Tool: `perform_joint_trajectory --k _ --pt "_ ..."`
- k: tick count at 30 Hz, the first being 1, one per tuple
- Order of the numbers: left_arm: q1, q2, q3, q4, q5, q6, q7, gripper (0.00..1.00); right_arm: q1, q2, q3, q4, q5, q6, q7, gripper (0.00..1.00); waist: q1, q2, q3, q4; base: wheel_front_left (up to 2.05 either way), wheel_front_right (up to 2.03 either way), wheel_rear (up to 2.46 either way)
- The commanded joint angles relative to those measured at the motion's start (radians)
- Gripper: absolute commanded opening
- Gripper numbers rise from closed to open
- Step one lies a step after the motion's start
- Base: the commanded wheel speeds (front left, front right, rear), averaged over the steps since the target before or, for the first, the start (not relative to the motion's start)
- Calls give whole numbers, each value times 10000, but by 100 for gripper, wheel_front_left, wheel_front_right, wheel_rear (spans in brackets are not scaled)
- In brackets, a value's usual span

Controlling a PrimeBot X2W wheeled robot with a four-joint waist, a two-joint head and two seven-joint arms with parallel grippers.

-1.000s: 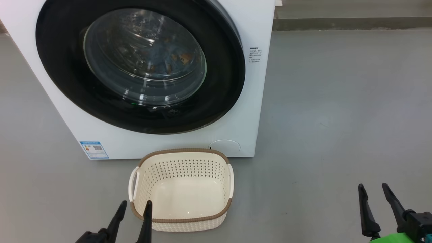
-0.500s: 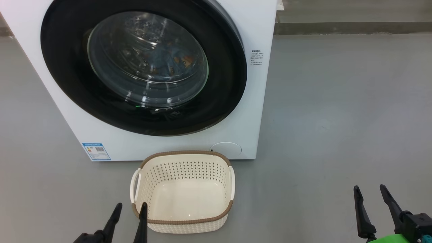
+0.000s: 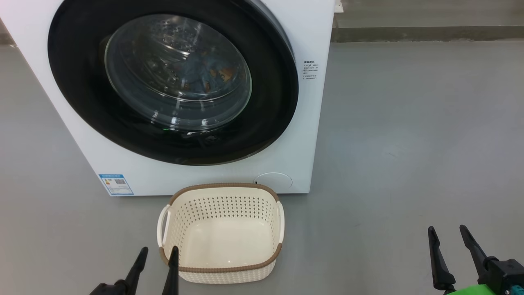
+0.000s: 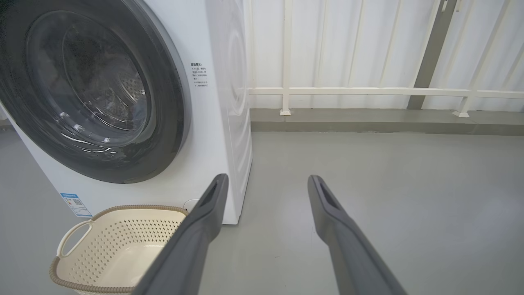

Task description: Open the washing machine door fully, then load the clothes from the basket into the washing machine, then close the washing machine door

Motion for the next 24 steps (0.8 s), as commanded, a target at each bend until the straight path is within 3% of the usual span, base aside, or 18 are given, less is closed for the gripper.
perform_joint_trajectory --k 1,24 --pt "-238 38 341 -167 72 -27 -65 100 -186 -99 250 -215 55 -65 -122 100 0 0 0 9 0 0 0" --pt "-221 194 236 -427 -271 -27 -65 100 -196 -99 270 -97 84 -65 -128 100 0 0 36 50 0 0 0"
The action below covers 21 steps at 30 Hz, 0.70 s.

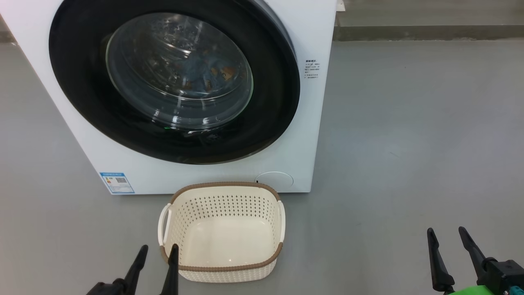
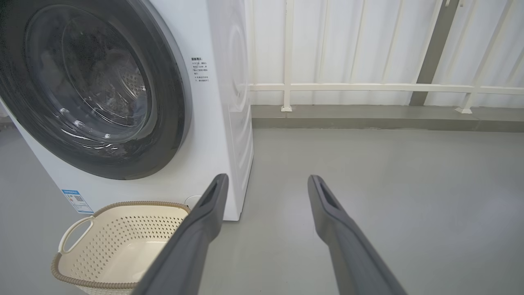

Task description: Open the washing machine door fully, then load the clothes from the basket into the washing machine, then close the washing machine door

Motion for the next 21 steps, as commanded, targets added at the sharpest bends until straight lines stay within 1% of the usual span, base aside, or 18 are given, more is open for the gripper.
perform_joint_trajectory --k 1,9,10,14,17,20,21 --pt "-213 114 372 -316 -57 -27 -65 100 -197 -99 268 -201 90 -65 -128 100 0 -1 -2 3 0 0 0" --pt "-177 82 496 -432 -123 -27 -65 100 -214 -99 288 -203 115 -65 -129 100 0 -1 17 8 0 0 0" --pt "2 -17 134 -111 -69 2 0 0 0 6 2 46 -2 2 2 0 0 -1 17 8 0 0 0" --pt "188 -130 53 308 -104 3 11 0 10 109 -13 573 35 4 28 0 0 -1 19 10 0 0 0" --pt "147 -116 88 309 -426 10 78 0 -76 104 -58 629 380 2 166 0 4 -1 25 -3 0 0 0" --pt "100 -87 154 316 -866 8 173 0 -116 97 -17 625 888 0 288 0 22 -1 17 -36 0 0 0" --pt "87 -81 168 321 -975 8 197 0 -122 95 -2 622 1013 -1 310 0 17 -1 22 -42 0 0 0"
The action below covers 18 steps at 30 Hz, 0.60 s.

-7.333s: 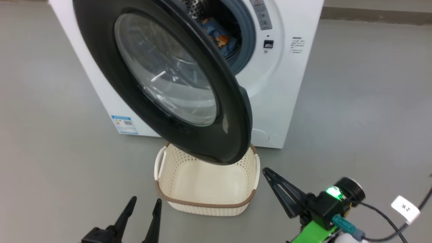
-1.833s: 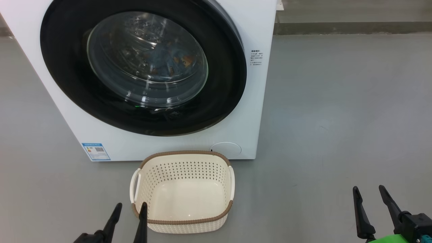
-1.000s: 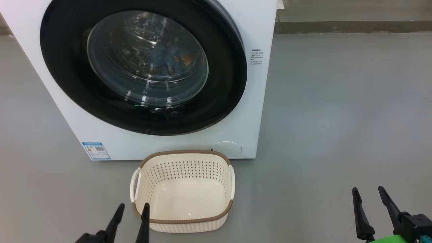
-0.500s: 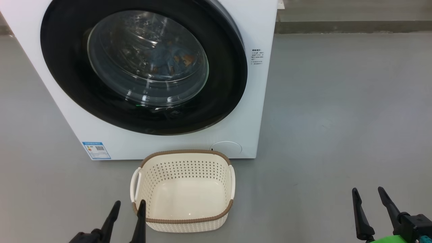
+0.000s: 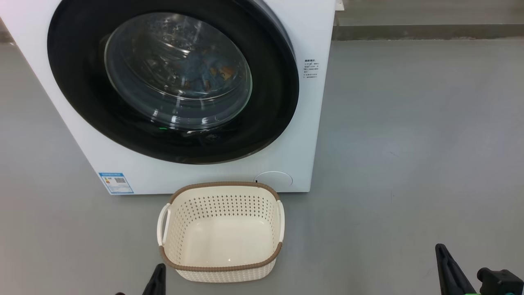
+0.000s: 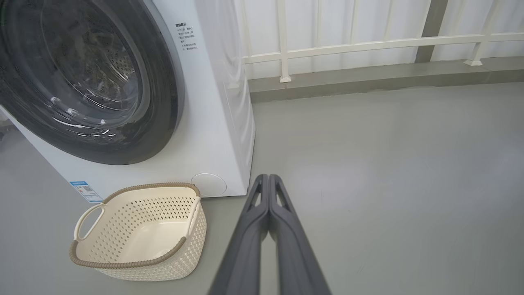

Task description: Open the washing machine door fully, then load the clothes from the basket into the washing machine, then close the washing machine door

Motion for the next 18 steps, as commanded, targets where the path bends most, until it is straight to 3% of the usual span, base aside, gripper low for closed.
perform_joint_trajectory --k 1,18 --pt "-279 96 117 -201 -285 6 53 0 -204 -62 27 -221 414 -7 57 0 5 -1 12 -11 0 0 0" --pt "-551 178 363 -82 -1999 -4 446 0 -402 -88 190 -216 2389 -16 470 0 -4 -1 82 -108 0 0 0"
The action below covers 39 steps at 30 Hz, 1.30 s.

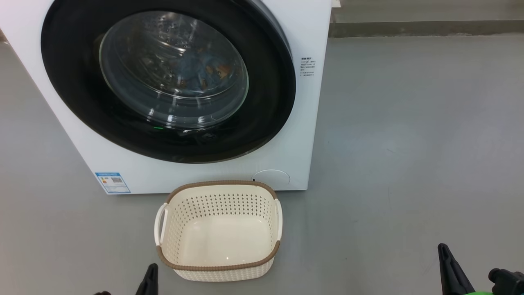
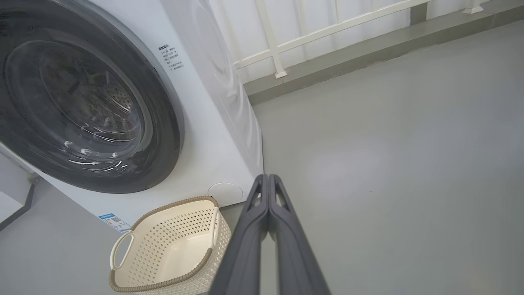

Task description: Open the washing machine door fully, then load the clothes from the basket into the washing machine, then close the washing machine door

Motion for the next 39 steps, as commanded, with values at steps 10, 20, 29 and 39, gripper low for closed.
perform_joint_trajectory --k 10,20,29,39 --pt "-597 184 340 -139 -1249 -8 288 0 -523 -103 166 -201 1477 -21 315 0 -1 0 37 -66 0 0 0" --pt "-746 214 522 -103 -2292 -10 554 0 -662 -119 238 -177 2700 -27 602 0 -1 0 70 -127 0 0 0" --pt "-883 235 694 -66 -3229 -12 801 0 -787 -134 302 -154 3807 -32 862 0 -1 0 100 -182 0 0 0" --pt "-1022 251 873 -26 -4160 -14 1053 0 -913 -149 367 -132 4914 -37 1122 0 -1 0 130 -237 0 0 0"
